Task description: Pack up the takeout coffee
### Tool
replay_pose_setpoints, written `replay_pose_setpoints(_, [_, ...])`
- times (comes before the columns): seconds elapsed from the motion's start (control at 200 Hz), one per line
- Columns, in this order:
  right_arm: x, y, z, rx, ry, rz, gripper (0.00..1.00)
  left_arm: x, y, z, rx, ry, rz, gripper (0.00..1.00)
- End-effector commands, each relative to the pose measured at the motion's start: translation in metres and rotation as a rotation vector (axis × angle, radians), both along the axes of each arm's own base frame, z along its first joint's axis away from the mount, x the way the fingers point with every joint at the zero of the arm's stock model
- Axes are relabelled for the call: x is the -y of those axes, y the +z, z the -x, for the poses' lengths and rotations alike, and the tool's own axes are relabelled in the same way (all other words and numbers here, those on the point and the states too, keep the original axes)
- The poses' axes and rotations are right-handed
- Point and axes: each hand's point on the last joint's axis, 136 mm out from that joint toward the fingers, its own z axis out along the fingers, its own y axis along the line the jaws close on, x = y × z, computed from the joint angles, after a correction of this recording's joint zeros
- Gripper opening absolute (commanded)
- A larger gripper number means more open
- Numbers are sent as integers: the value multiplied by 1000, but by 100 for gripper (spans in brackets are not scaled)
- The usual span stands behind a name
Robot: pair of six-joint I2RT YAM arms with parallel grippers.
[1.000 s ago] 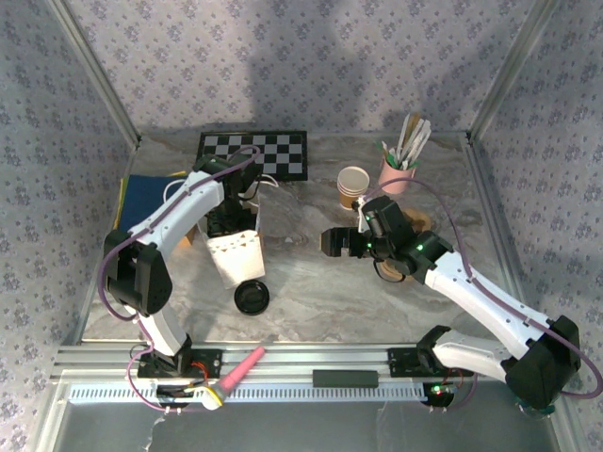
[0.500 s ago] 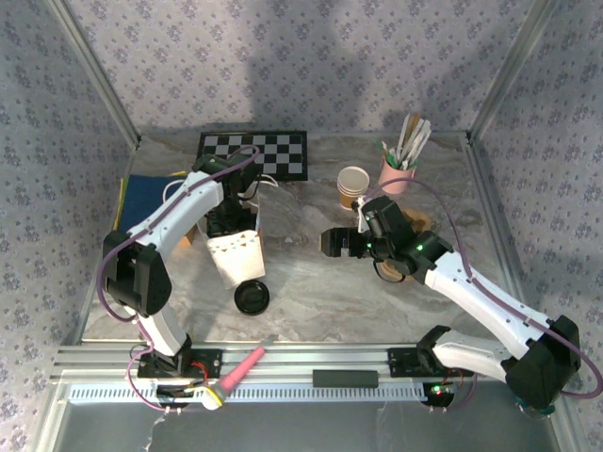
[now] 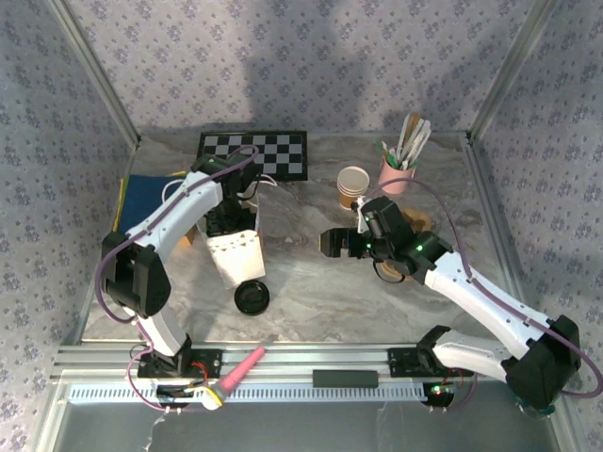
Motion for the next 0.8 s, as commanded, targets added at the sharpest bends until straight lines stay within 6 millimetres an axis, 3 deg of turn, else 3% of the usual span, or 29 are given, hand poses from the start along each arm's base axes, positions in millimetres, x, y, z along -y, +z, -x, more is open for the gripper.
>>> replay_pose_setpoints(0.0, [2, 7, 0, 12, -16, -5, 100, -4, 17, 2, 29, 20, 8, 77])
replay_pose_setpoints(0.795, [1, 8, 3, 15, -14, -3, 100, -4, 21, 2, 34, 20, 11, 78])
